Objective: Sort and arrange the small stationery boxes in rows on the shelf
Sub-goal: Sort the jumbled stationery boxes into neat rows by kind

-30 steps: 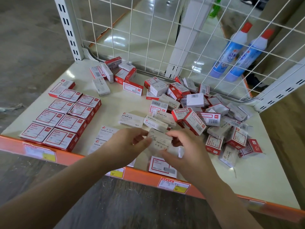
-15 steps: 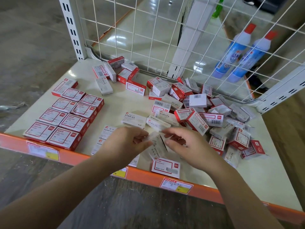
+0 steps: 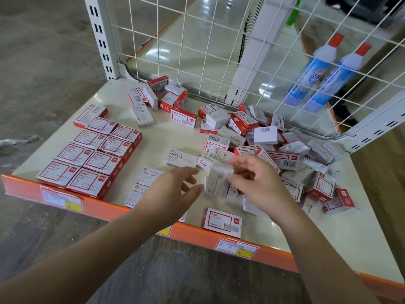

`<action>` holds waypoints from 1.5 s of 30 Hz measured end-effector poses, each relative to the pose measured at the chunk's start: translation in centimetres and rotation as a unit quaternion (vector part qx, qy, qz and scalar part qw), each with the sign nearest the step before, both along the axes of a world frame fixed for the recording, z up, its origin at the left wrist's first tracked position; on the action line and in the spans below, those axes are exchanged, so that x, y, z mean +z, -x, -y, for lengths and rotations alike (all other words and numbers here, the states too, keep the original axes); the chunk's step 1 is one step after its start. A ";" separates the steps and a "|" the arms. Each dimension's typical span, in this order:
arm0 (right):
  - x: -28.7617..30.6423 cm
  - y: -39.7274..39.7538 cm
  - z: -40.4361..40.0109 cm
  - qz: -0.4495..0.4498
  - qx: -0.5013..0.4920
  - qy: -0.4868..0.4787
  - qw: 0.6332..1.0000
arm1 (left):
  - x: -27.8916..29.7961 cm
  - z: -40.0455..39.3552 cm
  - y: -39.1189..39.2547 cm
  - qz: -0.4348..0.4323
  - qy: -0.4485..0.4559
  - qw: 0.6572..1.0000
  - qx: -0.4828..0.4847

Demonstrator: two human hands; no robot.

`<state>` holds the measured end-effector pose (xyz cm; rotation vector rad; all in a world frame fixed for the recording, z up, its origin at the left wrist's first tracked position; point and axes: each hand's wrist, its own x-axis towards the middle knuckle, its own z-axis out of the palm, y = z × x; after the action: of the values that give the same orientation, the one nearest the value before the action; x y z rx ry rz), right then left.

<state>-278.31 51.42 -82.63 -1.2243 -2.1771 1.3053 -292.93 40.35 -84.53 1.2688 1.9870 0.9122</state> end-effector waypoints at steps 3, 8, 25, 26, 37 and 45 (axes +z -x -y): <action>-0.1 0.1 0.1 -0.048 -0.060 0.021 0.997 | -0.3 0.1 -0.2 0.000 0.001 1.000 0.003; -0.1 0.7 1.2 -0.088 -0.059 0.070 0.992 | -0.1 0.0 -1.0 0.052 -0.006 0.999 -0.017; -0.8 0.6 2.0 -0.053 0.046 0.022 0.997 | -1.4 0.0 0.3 0.074 -0.064 0.990 0.103; -0.9 0.6 2.0 -0.046 0.049 0.015 0.998 | -1.5 0.0 0.3 0.070 -0.065 0.990 0.105; -0.7 0.3 2.5 0.019 0.052 -0.085 0.995 | -1.4 0.3 0.3 0.016 -0.079 0.992 0.101; -0.5 0.5 2.7 0.037 0.058 -0.081 0.994 | -1.4 0.6 0.8 -0.017 -0.060 0.995 0.076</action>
<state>-278.78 48.76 -83.18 -1.1147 -2.3872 1.1151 -293.69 39.78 -85.97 1.2175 2.1066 1.1039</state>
